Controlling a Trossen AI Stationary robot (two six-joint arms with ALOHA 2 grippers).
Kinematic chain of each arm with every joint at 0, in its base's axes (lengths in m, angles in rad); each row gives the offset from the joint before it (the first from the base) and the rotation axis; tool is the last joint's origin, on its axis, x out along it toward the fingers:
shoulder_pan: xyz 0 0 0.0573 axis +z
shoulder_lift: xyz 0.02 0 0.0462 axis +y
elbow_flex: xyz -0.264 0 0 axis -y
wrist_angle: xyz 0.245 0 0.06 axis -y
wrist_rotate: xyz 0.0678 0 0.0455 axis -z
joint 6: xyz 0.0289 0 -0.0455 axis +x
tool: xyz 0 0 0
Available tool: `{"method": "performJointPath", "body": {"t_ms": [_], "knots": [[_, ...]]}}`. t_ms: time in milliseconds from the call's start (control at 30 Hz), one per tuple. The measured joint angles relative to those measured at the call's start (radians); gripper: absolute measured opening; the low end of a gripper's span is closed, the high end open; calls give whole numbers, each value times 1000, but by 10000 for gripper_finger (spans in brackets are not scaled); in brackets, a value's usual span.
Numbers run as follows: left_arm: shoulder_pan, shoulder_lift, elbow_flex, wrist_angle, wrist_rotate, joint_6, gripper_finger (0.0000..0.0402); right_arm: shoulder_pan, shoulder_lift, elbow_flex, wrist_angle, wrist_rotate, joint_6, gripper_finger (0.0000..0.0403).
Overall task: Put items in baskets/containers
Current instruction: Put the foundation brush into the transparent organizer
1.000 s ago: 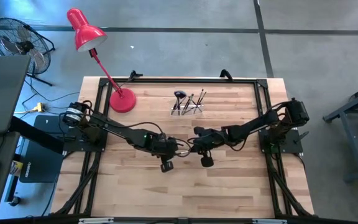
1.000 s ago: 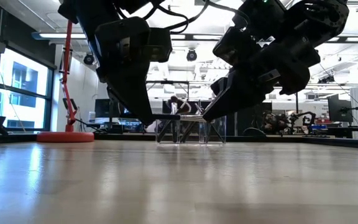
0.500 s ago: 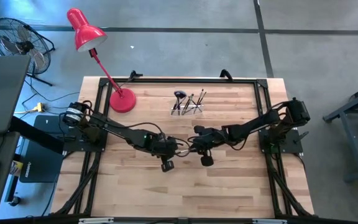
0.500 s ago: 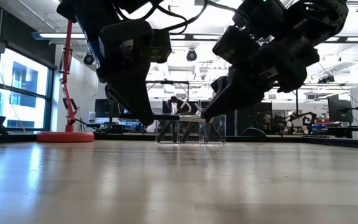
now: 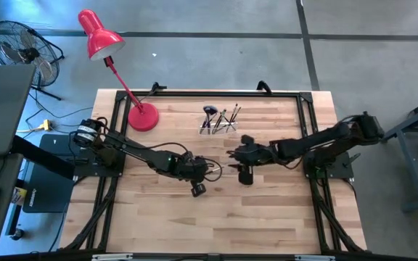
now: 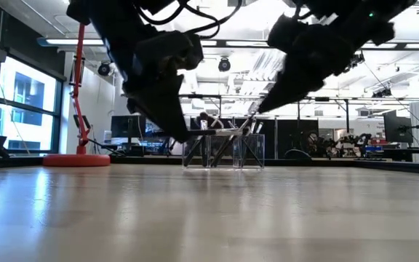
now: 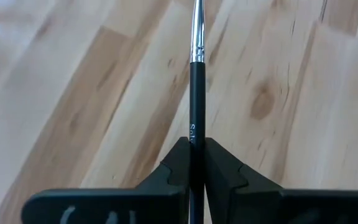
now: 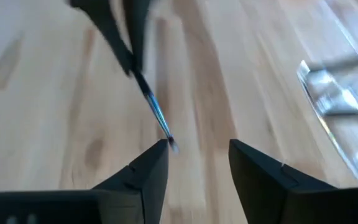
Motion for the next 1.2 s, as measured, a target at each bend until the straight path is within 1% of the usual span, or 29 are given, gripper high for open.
{"method": "performJointPath", "body": {"t_ms": [167, 267, 367, 433, 500, 567, 667, 733, 800, 900, 967, 1033, 1100, 1200], "knots": [[8, 0, 0, 103, -37, -15, 16, 0, -115, -20, -254, 8, 172, 164], [23, 0, 0, 192, -35, -15, 16, 15, -214, -107, -317, 2, 290, 165], [47, 0, 0, 324, -36, 3, 16, 57, -348, -233, -294, -10, 424, 165], [62, 0, 0, 456, -34, 40, 16, 95, -448, -317, -237, -10, 518, 165], [75, 0, 0, 604, -18, 92, 16, 137, -541, -396, -130, 24, 592, 165], [90, 0, 0, 736, 19, 132, 16, 176, -618, -462, 19, 96, 638, 165], [110, 0, 0, 850, 59, 138, 16, 220, -695, -523, 250, 229, 622, 165], [115, 0, 0, 902, 68, 133, 16, 241, -719, -531, 386, 297, 549, 165], [115, 0, 0, 964, 67, 131, 16, 253, -725, -502, 464, 332, 439, 165], [113, 0, 0, 1068, 69, 96, 16, 260, -707, -413, 460, 381, 296, 165], [117, -1, 0, 1129, 76, 81, 16, 252, -677, -342, 421, 430, 235, 165], [118, -2, 0, 1151, 78, 78, 16, 237, -638, -279, 387, 456, 195, 165], [119, -2, 0, 1145, 75, 65, 16, 216, -592, -226, 375, 439, 181, 165], [118, -2, 0, 1147, 73, 56, 16, 180, -511, -160, 368, 369, 178, 165]]}}
